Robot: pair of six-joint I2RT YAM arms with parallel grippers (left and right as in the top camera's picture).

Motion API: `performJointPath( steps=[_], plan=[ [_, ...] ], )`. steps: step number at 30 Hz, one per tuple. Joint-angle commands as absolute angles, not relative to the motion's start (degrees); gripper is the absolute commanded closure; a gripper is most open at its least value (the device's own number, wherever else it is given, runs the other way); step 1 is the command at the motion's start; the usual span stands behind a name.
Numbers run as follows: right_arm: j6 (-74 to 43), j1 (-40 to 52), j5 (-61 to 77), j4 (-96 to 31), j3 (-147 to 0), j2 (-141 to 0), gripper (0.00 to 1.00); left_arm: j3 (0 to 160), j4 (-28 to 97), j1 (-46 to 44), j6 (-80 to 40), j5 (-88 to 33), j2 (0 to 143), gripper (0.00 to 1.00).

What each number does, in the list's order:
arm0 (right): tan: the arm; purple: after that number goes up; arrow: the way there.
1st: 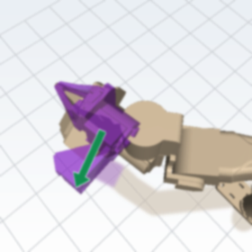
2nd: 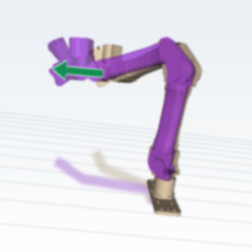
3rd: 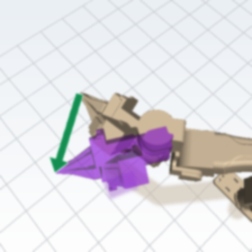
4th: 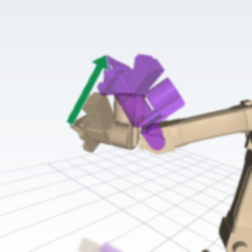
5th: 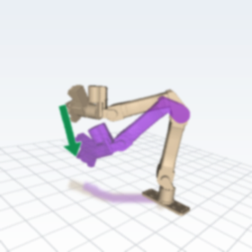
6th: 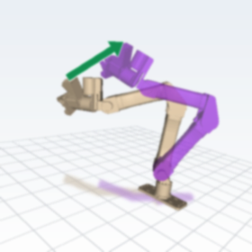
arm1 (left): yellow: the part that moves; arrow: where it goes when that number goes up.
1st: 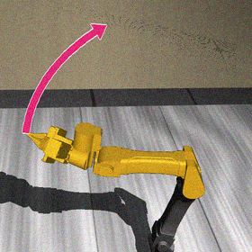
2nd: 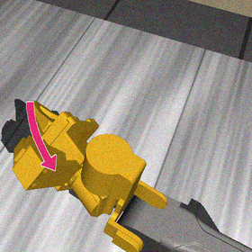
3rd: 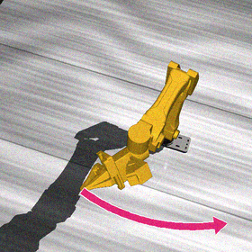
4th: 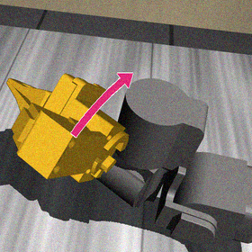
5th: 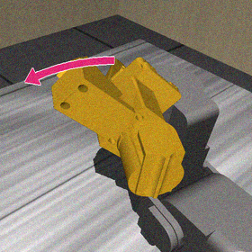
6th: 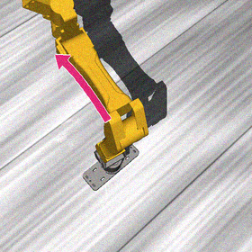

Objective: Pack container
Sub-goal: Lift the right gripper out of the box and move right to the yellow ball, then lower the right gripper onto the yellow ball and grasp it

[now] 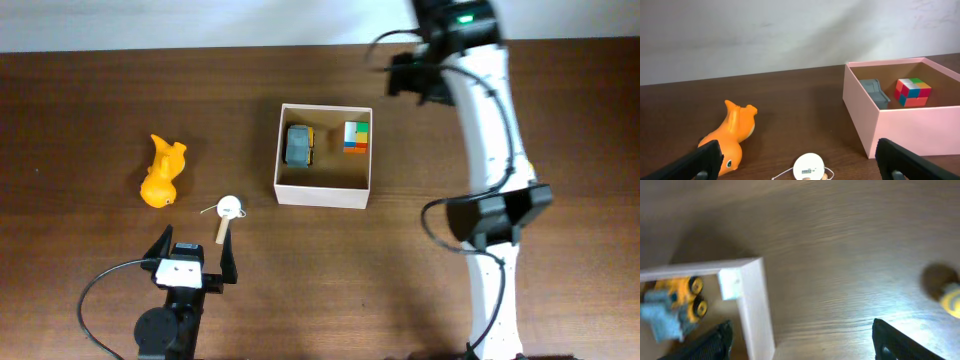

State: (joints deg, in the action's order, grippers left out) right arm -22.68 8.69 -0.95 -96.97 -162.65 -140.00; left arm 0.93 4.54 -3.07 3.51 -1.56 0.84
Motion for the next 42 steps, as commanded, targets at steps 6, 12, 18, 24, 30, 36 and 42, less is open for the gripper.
performJointPath(
  steps=[6, 12, 18, 24, 30, 36, 42],
  plan=[
    [-22.87, -1.15, -1.43, -97.36, -159.41, -139.26, 0.17, 0.49, 4.54, -2.83, 4.4, -2.17, 0.34, 0.01],
    [-22.74, -8.01, -9.54, -97.36, -142.47, -136.03, 0.18, 0.49, 4.54, -2.83, 4.4, -2.17, 0.34, 0.01],
    [-22.15, -15.53, -10.13, -97.34, -133.27, -135.66, 0.2, 0.49, 4.54, -2.83, 4.4, -2.17, 0.34, 0.01],
    [-15.16, -20.4, -6.79, -95.79, -132.0, -135.66, 0.2, 0.49, 4.54, -2.83, 4.4, -2.17, 0.34, 0.01],
    [-7.81, -20.62, -1.13, -93.73, -131.96, -135.68, 0.2, 0.49, 4.54, -2.83, 4.4, -2.17, 0.34, 0.01],
    [-4.64, -19.35, 0.64, -92.49, -131.28, -135.74, 0.19, 0.49, 4.54, -2.83, 4.4, -2.17, 0.34, 0.01],
    [-3.18, -19.84, 0.19, -88.84, -126.04, -135.79, 0.17, 0.49, 4.54, -2.83, 4.4, -2.17, 0.34, 0.01]
  ],
)
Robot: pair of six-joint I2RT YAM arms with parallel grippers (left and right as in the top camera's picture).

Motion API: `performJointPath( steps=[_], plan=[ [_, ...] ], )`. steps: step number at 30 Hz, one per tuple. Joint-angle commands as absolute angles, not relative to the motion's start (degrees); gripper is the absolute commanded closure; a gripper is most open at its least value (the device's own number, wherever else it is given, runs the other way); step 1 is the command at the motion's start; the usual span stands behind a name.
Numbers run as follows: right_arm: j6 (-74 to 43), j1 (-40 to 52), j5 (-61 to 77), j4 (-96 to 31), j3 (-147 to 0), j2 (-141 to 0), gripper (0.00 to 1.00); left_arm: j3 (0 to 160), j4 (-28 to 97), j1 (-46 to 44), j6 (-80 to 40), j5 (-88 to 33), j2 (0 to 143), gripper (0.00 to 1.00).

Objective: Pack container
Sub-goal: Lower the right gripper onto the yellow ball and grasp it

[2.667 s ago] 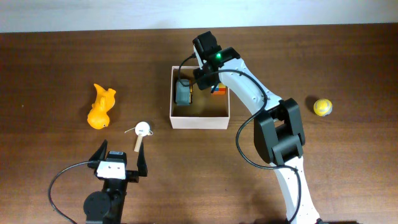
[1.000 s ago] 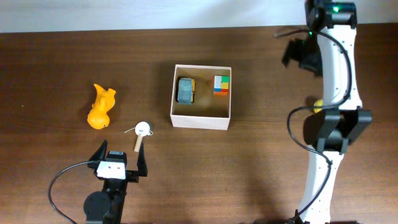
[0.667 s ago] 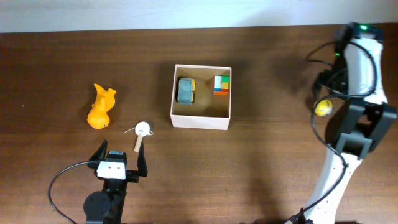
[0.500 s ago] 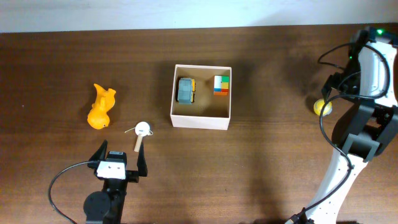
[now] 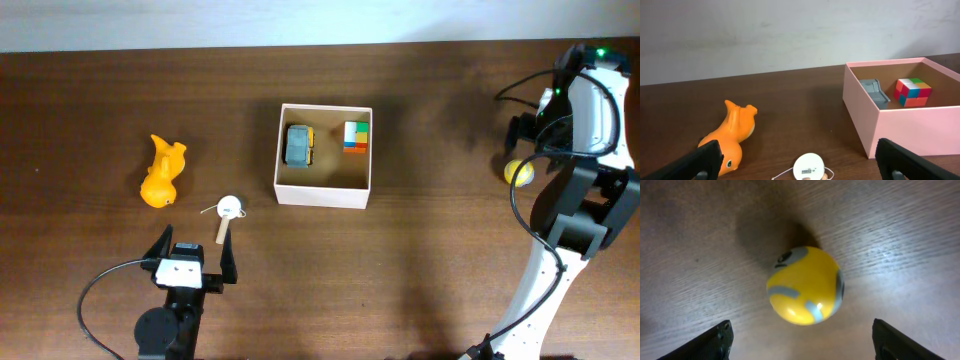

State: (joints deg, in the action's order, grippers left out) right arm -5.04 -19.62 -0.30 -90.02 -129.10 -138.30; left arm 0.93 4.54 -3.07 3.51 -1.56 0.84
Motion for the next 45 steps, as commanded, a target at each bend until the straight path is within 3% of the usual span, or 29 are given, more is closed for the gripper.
performJointPath(
  steps=[1, 8, 10, 11, 13, 19, 37, 45],
  plan=[
    [-3.18, -19.97, 0.21, -88.03, -124.92, -135.79, 0.17, 0.49, 4.51, -2.83, 4.4, -2.17, 0.34, 0.01],
    [-0.8, -20.12, 0.19, -81.69, -117.73, -135.81, 0.2, 0.49, 4.54, -2.83, 4.4, -2.17, 0.34, 0.01],
    [-0.82, -20.27, 0.21, -81.1, -117.54, -135.81, 0.28, 0.49, 4.54, -2.83, 4.4, -2.17, 0.34, 0.01],
    [-0.82, -20.27, 0.21, -80.88, -117.54, -135.81, 0.38, 0.49, 4.54, -2.83, 4.4, -2.17, 0.34, 0.01],
    [-0.82, -20.27, 0.21, -80.53, -117.54, -135.81, 0.48, 0.49, 4.54, -2.83, 4.4, -2.17, 0.34, 0.01],
    [-0.84, -20.27, 0.23, -80.09, -117.54, -135.81, 0.61, 0.49, 4.54, -2.83, 4.4, -2.17, 0.34, 0.01],
    [-0.58, -20.21, 6.42, -81.21, -119.55, -135.79, 0.68, 0.49, 4.54, -2.83, 4.4, -2.17, 0.34, 0.01],
    [2.22, -20.21, 15.9, -83.53, -123.02, -135.79, 0.68, 0.49, 4.54, -2.83, 4.4, -2.17, 0.34, 0.01]
  ],
)
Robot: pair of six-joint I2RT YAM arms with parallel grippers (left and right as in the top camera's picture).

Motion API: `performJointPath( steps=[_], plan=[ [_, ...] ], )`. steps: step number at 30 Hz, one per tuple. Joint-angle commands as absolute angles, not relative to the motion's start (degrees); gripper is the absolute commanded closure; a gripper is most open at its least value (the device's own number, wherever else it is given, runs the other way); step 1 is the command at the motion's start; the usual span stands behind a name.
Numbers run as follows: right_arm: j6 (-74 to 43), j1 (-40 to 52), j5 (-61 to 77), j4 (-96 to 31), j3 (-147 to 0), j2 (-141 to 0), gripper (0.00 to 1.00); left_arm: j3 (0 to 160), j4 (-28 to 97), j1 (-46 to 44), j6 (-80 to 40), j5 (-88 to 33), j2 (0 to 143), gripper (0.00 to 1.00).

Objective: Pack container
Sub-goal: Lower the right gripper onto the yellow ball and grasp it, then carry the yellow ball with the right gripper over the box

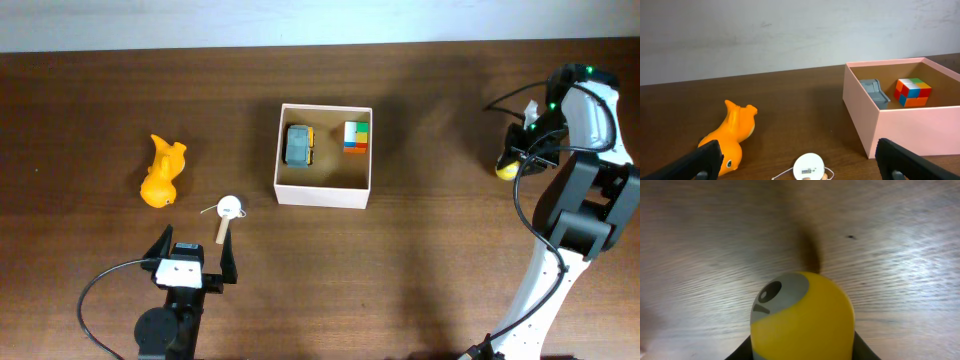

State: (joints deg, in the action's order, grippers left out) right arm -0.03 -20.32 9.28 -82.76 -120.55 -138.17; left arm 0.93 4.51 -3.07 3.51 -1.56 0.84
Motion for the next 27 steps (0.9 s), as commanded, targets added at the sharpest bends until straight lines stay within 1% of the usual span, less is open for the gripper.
performJointPath(
  steps=[1, 8, 11, 17, 27],
  plan=[
    [3.31, -20.18, 18.06, -83.96, -123.46, -135.79, 0.68, 0.49, 4.51, -2.83, 4.4, -2.17, 0.34, 0.01],
    [14.0, -18.63, 35.9, -88.01, -125.54, -135.76, 0.67, 0.49, 4.54, -2.83, 4.4, -2.17, 0.34, 0.01],
    [17.63, -16.67, 39.81, -89.65, -126.21, -135.72, 0.67, 0.49, 4.54, -2.83, 4.4, -2.17, 0.34, 0.01],
    [19.81, -10.68, 41.19, -91.9, -129.4, -135.68, 0.67, 0.49, 4.54, -2.83, 4.4, -2.17, 0.34, 0.01],
    [20.56, 0.34, 42.02, -94.74, -141.32, -135.68, 0.67, 0.49, 4.54, -2.83, 4.4, -2.17, 0.34, 0.01]
  ],
)
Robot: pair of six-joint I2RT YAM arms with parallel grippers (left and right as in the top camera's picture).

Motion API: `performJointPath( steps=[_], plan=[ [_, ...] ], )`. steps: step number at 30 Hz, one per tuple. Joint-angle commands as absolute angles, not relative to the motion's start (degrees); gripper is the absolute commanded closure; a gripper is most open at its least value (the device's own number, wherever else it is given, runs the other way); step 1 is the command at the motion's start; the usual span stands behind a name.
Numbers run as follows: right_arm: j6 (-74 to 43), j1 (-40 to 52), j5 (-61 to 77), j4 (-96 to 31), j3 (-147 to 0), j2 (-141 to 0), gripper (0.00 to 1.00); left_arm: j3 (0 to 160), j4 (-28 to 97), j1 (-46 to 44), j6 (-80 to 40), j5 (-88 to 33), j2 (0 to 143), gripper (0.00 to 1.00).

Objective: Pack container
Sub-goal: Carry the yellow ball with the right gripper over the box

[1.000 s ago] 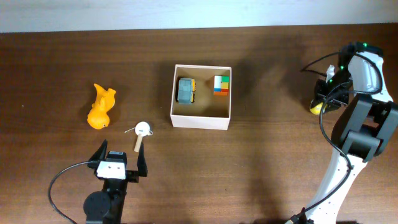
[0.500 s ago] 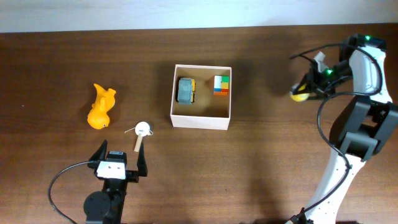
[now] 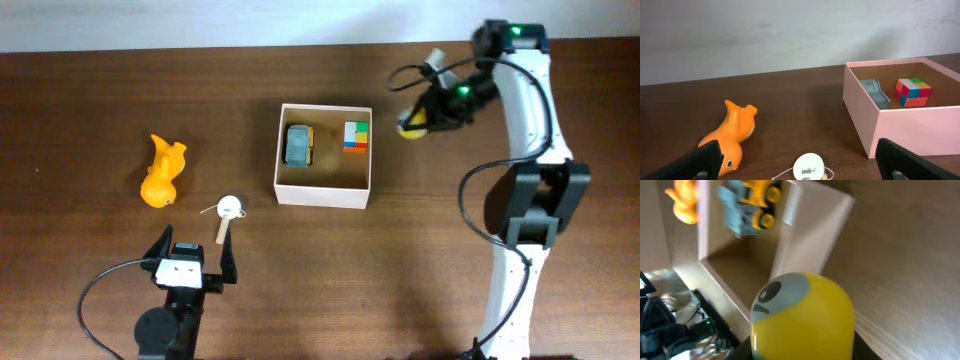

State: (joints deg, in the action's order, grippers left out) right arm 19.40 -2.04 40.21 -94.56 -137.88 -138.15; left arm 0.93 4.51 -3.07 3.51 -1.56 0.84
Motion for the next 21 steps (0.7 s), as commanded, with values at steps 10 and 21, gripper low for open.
performJointPath(
  steps=[10, 21],
  plan=[
    [18.44, 14.68, 30.98, -85.97, -142.67, -135.7, 0.67, 0.49, 4.54, -2.83, 4.4, -2.17, 0.34, 0.01],
    [4.25, 24.88, 5.04, -76.2, -141.27, -136.46, 0.67, 0.49, 4.51, -2.83, 4.4, -2.17, 0.34, 0.01]
  ],
)
